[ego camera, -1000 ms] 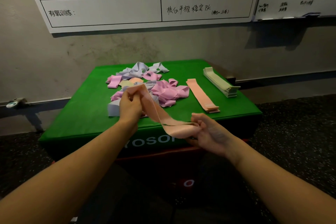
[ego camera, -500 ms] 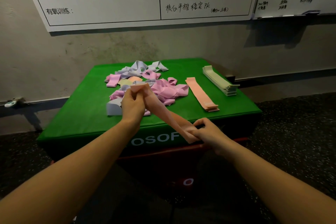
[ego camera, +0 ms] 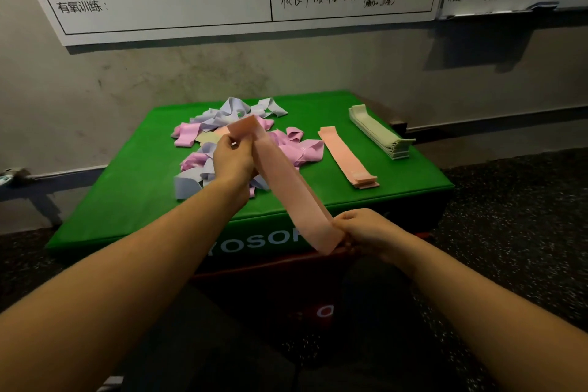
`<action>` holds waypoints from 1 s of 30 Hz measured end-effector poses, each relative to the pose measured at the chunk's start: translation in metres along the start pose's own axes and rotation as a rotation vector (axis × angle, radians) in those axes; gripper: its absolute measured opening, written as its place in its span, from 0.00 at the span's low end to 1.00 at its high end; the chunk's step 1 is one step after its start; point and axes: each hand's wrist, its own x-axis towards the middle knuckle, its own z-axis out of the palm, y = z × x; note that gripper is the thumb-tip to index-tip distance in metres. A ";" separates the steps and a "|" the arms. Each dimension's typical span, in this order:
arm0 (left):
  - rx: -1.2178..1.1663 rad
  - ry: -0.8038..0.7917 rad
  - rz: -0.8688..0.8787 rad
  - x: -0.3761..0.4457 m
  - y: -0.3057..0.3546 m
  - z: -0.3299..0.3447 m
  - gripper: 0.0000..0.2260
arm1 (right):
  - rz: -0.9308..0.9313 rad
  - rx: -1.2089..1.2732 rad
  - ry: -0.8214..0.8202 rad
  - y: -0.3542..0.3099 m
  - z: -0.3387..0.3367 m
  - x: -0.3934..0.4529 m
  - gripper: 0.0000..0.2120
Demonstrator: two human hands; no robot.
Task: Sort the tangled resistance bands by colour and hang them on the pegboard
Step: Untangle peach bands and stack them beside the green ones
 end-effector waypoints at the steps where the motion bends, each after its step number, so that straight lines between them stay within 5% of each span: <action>1: 0.007 -0.004 -0.009 0.002 0.000 0.004 0.09 | 0.023 0.064 -0.023 -0.001 0.000 0.001 0.09; 6: 0.038 -0.040 -0.047 0.013 -0.003 0.020 0.09 | 0.093 0.408 -0.116 0.002 -0.008 0.008 0.04; 11: 0.096 -0.064 -0.027 0.024 -0.007 0.040 0.10 | -0.019 0.380 0.071 0.005 -0.018 0.019 0.10; 16: 0.118 -0.066 -0.033 0.043 -0.011 0.063 0.07 | -0.127 0.473 0.212 0.003 -0.028 0.030 0.04; 25: 0.088 -0.079 -0.087 0.102 -0.023 0.108 0.09 | -0.233 0.304 0.048 -0.003 -0.072 0.049 0.05; 30: 0.121 -0.100 -0.076 0.134 -0.039 0.140 0.15 | -0.301 0.255 -0.150 -0.003 -0.104 0.068 0.19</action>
